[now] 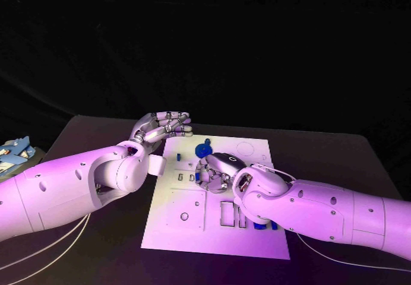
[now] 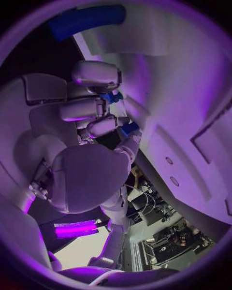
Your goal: Assemble the parts on the task board
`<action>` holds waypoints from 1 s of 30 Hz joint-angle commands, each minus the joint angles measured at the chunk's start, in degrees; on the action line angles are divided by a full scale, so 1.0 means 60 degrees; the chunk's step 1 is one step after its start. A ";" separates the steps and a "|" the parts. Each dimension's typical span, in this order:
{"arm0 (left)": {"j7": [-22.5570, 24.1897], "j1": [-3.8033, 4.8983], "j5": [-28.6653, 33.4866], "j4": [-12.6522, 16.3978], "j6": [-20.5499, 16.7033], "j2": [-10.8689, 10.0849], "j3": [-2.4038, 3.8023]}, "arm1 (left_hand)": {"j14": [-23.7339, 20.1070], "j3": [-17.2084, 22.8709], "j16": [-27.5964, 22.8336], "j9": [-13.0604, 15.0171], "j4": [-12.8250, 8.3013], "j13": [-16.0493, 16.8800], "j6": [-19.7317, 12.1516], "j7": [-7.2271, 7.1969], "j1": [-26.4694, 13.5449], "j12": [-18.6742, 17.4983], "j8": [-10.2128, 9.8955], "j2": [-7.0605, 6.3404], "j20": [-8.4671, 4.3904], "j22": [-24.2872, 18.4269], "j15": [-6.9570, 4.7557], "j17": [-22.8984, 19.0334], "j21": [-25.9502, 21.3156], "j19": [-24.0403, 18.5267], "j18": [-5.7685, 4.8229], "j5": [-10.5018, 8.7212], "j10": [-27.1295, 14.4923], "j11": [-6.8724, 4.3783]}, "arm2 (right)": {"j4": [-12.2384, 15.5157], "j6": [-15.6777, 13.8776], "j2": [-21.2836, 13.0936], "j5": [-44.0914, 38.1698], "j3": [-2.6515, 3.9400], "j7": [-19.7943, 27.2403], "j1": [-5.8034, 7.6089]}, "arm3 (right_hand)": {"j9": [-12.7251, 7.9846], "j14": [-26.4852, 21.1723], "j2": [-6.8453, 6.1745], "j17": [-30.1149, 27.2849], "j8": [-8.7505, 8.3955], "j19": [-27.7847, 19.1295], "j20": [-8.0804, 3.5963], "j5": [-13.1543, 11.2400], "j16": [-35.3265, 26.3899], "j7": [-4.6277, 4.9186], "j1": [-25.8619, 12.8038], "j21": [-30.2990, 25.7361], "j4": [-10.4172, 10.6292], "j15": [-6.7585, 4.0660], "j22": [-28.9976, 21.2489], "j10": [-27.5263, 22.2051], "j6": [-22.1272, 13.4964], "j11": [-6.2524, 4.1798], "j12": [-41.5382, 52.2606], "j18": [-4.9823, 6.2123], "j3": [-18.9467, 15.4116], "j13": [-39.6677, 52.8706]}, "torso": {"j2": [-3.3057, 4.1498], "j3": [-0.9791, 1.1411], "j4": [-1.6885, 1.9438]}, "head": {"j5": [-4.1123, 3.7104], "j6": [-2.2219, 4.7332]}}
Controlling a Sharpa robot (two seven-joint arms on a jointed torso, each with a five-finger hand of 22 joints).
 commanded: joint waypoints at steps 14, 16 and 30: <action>0.0048 0.0005 0.0013 0.0011 0.0098 0.0010 0.0006 | -0.0002 0.0030 -0.0063 -0.0012 -0.0013 0.0004 -0.0008 0.0270 -0.0091 -0.0032 -0.0027 -0.0023 0.0007 0.0007 0.0040 0.0010 0.0037 -0.0037 0.0096 -0.0051 -0.0019 -0.0026 | -0.0041 0.0308 0.0000 -0.0096 -0.0019 -0.0138 -0.0026 | -0.0113 0.0772 -0.0272 0.1534 -0.0229 -0.0075 0.0095 -0.0083 -0.0071 0.0075 -0.0303 -0.0138 0.0229 0.0113 -0.0010 -0.0252 -0.0292 0.0078 -0.0166 0.0020 -0.0413 -0.0190 | 0.0005 0.0008 -0.0002 | -0.0016 -0.0020; 0.0041 0.0005 0.0013 0.0011 0.0099 0.0008 0.0006 | -0.0002 0.0030 -0.0063 -0.0012 -0.0013 0.0004 -0.0008 0.0270 -0.0091 -0.0032 -0.0027 -0.0023 0.0007 0.0007 0.0040 0.0010 0.0037 -0.0037 0.0096 -0.0051 -0.0019 -0.0026 | -0.0038 0.0290 -0.0004 -0.0096 -0.0019 -0.0132 -0.0026 | -0.0132 0.0773 -0.0303 0.1538 -0.0276 -0.0083 0.0103 -0.0094 -0.0071 0.0089 -0.0307 -0.0154 0.0254 0.0122 -0.0017 -0.0290 -0.0354 0.0089 -0.0188 0.0023 -0.0480 -0.0222 | 0.0005 0.0005 -0.0004 | -0.0016 -0.0022; -0.0161 0.0005 -0.0112 -0.0094 0.0270 -0.0004 0.0004 | 0.0014 0.0102 -0.0093 0.0015 -0.0057 0.0013 0.0107 0.0170 -0.0093 -0.0007 0.0024 0.0041 0.0006 0.0012 0.0015 0.0056 0.0071 -0.0060 0.0105 -0.0053 0.0044 -0.0080 | 0.0456 -0.0418 -0.0512 -0.0237 -0.0005 0.0019 -0.0022 | -0.0664 0.0686 0.0053 0.1333 -0.0838 -0.0213 0.0435 0.0048 -0.0123 0.0549 0.0884 -0.0424 0.1119 0.0560 -0.0097 -0.1445 -0.1852 0.0546 -0.0656 0.0079 -0.3257 -0.1161 | -0.0038 0.0012 -0.0025 | -0.0010 0.0053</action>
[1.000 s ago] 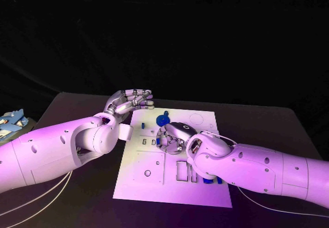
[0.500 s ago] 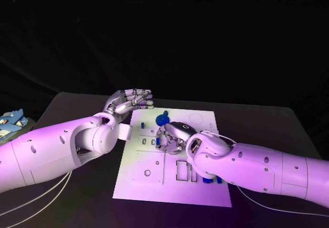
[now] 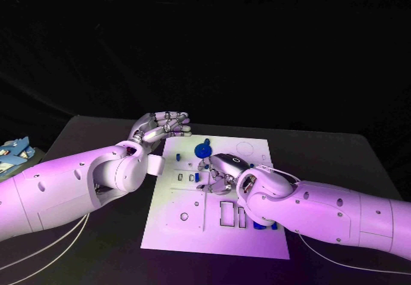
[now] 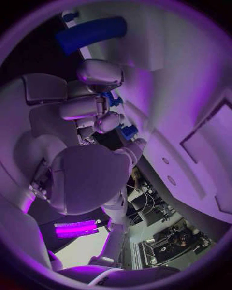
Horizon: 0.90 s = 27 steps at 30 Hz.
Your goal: Assemble the parts on the task board
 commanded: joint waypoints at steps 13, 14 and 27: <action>-0.1865 0.0002 -0.2122 -0.0575 0.0920 0.0112 -0.0002 | 0.3187 0.0144 0.4166 0.0166 -0.0049 0.0451 0.0655 -0.0247 -0.0577 0.0916 0.0283 -0.0182 -0.1068 0.1622 -0.0989 0.2675 0.3133 0.2079 0.0103 -0.0079 0.2171 -0.0825 | 0.1175 -0.1209 -0.1623 0.2348 0.0140 0.2365 0.0449 | -0.0299 0.0636 0.0831 0.1208 0.0611 -0.0175 0.0143 0.0185 -0.0110 0.0281 0.1740 -0.0305 0.0948 0.0078 -0.0115 -0.0315 -0.0138 0.0029 0.0085 0.0141 -0.1825 -0.0349 | -0.0295 0.0025 -0.0142 | 0.0140 0.0126; -0.2077 0.0003 -0.2358 -0.0615 0.1008 0.0116 -0.0002 | 0.3228 0.0117 0.4646 0.0193 -0.0043 0.0570 0.0700 -0.0302 -0.0620 0.1095 0.0337 -0.0202 -0.1108 0.1799 -0.1040 0.2989 0.3416 0.2109 0.0107 -0.0082 0.2294 -0.0903 | 0.1217 -0.1214 -0.1759 0.2746 0.0146 0.2550 0.0524 | -0.0299 0.0639 0.0871 0.1222 0.0678 -0.0169 0.0126 0.0202 -0.0107 0.0255 0.1745 -0.0300 0.0951 0.0059 -0.0104 -0.0307 -0.0053 0.0006 0.0095 0.0138 -0.1797 -0.0347 | -0.0327 0.0029 -0.0159 | 0.0165 0.0123; -0.6048 0.0335 -0.6823 -0.0998 0.3132 0.0333 0.0003 | 0.4854 -0.0884 1.0868 0.2130 0.0778 0.5790 0.0170 -0.0929 -0.2125 0.8230 0.3360 0.0188 -0.1470 0.7877 -0.1511 0.9895 0.8650 0.3538 -0.0559 -0.0038 0.1275 -0.1471 | 0.1048 -0.1094 -0.3045 0.6338 0.0207 0.3422 0.1421 | -0.0326 0.0658 0.0969 0.1288 0.0976 -0.0125 0.0034 0.0559 -0.0093 0.0149 0.1717 -0.0281 0.0969 -0.0036 -0.0057 -0.0305 0.0214 -0.0095 0.0107 0.0124 -0.1668 -0.0396 | -0.0659 0.0118 -0.0188 | 0.0372 -0.0142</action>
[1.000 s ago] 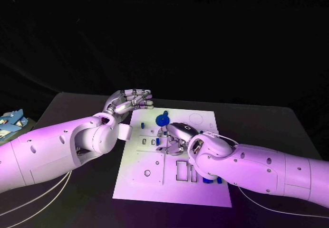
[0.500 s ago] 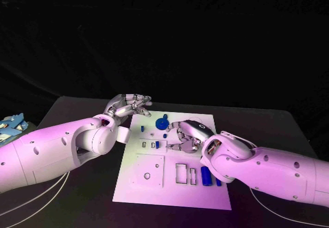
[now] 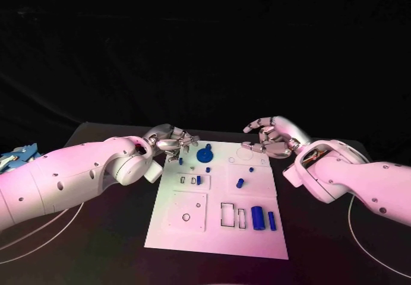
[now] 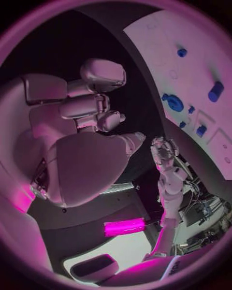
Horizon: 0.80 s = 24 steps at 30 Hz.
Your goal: Assemble the parts on the task board
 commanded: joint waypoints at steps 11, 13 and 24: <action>-0.4215 0.0509 -0.4633 0.0007 0.2471 0.0604 -0.0001 | 0.0579 -0.0708 0.0589 0.1224 0.0023 0.2607 -0.0011 -0.0394 -0.1013 0.2486 0.1482 0.0036 -0.0282 0.1668 -0.0372 0.0990 0.0896 0.0903 -0.0363 -0.0084 0.1262 -0.0372 | -0.0371 0.0078 -0.0279 0.2082 0.0027 0.0493 0.0240 | -0.0022 0.0666 0.0127 0.1228 0.0065 -0.0020 -0.0072 0.0062 -0.0053 0.0164 -0.0066 -0.0067 0.0021 -0.0089 -0.0031 -0.0016 0.0075 -0.0045 0.0016 0.0006 0.0077 -0.0049 | -0.0231 0.0133 0.0013 | 0.0147 -0.0272; -0.4455 0.0533 -0.4804 -0.0028 0.2625 0.0709 -0.0014 | 0.0573 -0.0759 0.0582 0.1289 0.0025 0.2585 -0.0043 -0.0401 -0.1081 0.2482 0.1534 0.0032 -0.0289 0.1678 -0.0378 0.0972 0.0905 0.0903 -0.0364 -0.0102 0.1233 -0.0378 | -0.0392 0.0101 -0.0281 0.2100 0.0027 0.0455 0.0245 | -0.0022 0.0666 0.0127 0.1228 0.0065 -0.0020 -0.0072 0.0062 -0.0053 0.0164 -0.0066 -0.0067 0.0021 -0.0089 -0.0031 -0.0016 0.0075 -0.0045 0.0016 0.0006 0.0077 -0.0049 | -0.0241 0.0142 0.0009 | 0.0143 -0.0281; -0.5253 0.0965 -0.5446 -0.0617 0.3263 0.1472 -0.0446 | 0.0560 -0.0875 0.0570 0.1473 0.0030 0.2514 -0.0100 -0.0425 -0.1275 0.2456 0.1682 0.0079 -0.0303 0.1722 -0.0392 0.0945 0.0926 0.0907 -0.0371 -0.0128 0.1153 -0.0396 | -0.0500 0.0296 -0.0232 0.2109 0.0026 0.0164 0.0253 | -0.0059 0.0605 0.0058 0.1028 0.0066 -0.0149 -0.0081 0.0053 -0.0113 0.0170 -0.0121 -0.0264 0.0005 -0.0091 -0.0180 -0.0176 0.0001 -0.0042 -0.0082 0.0050 0.0049 -0.0214 | -0.0262 0.0193 0.0028 | 0.0197 -0.0342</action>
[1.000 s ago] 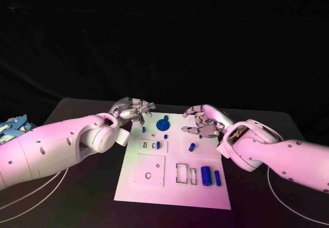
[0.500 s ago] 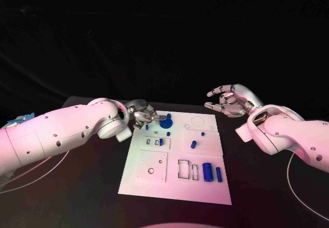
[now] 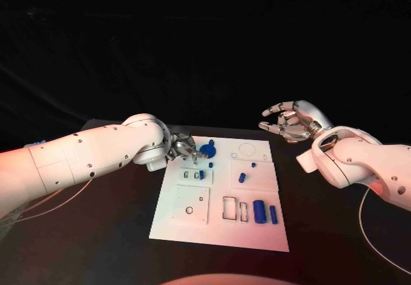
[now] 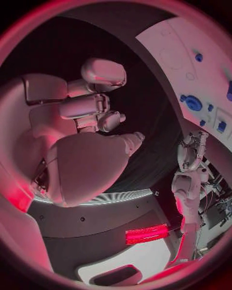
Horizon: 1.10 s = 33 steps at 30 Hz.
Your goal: Assemble the parts on the task board
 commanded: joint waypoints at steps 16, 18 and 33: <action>-0.0685 0.0117 -0.0312 -0.0730 0.1436 0.0798 -0.0198 | 0.0607 -0.0141 0.0090 0.0115 -0.0008 -0.0016 -0.0083 -0.0035 -0.0172 0.0009 0.0132 -0.0020 -0.0024 0.0095 -0.0094 0.0875 0.0074 0.0083 -0.0086 -0.0072 -0.0092 -0.0035 | -0.0252 0.0406 0.0264 0.0007 -0.0002 -0.0395 -0.0023 | -0.0061 0.0525 -0.0018 0.0884 0.0057 -0.0175 -0.0028 0.0141 -0.0112 0.0142 -0.0038 -0.0242 -0.0042 -0.0058 -0.0149 -0.0204 -0.0085 -0.0002 -0.0117 0.0074 0.0053 -0.0145 | 0.0061 -0.0002 0.0018 | -0.0024 -0.0015; -0.0685 0.0115 -0.0338 -0.0774 0.1511 0.0857 -0.0214 | 0.0607 -0.0141 0.0090 0.0115 -0.0008 -0.0016 -0.0083 -0.0035 -0.0172 0.0009 0.0132 -0.0020 -0.0024 0.0095 -0.0094 0.0875 0.0074 0.0083 -0.0086 -0.0072 -0.0092 -0.0035 | -0.0272 0.0401 0.0283 0.0006 -0.0003 -0.0399 -0.0029 | -0.0063 0.0520 -0.0018 0.0870 0.0059 -0.0183 -0.0028 0.0142 -0.0117 0.0143 -0.0048 -0.0255 -0.0036 -0.0057 -0.0158 -0.0211 -0.0088 -0.0001 -0.0121 0.0076 0.0051 -0.0152 | 0.0054 -0.0006 0.0028 | 0.0008 -0.0027; -0.0733 0.0078 -0.0239 -0.0935 0.1915 0.1109 -0.0335 | 0.0610 -0.0106 0.0104 0.0202 -0.0022 -0.0110 -0.0156 -0.0038 -0.0061 -0.0054 0.0170 0.0051 -0.0027 0.0053 -0.0097 0.0899 0.0062 0.0040 -0.0077 -0.0030 -0.0178 -0.0039 | -0.0356 0.0429 0.0365 0.0008 -0.0013 -0.0460 -0.0052 | -0.0071 0.0533 0.0004 0.0918 0.0074 -0.0175 -0.0028 0.0152 -0.0106 0.0143 -0.0071 -0.0247 -0.0022 -0.0057 -0.0147 -0.0192 -0.0089 -0.0001 -0.0110 0.0073 0.0062 -0.0136 | 0.0059 0.0008 0.0020 | -0.0014 -0.0080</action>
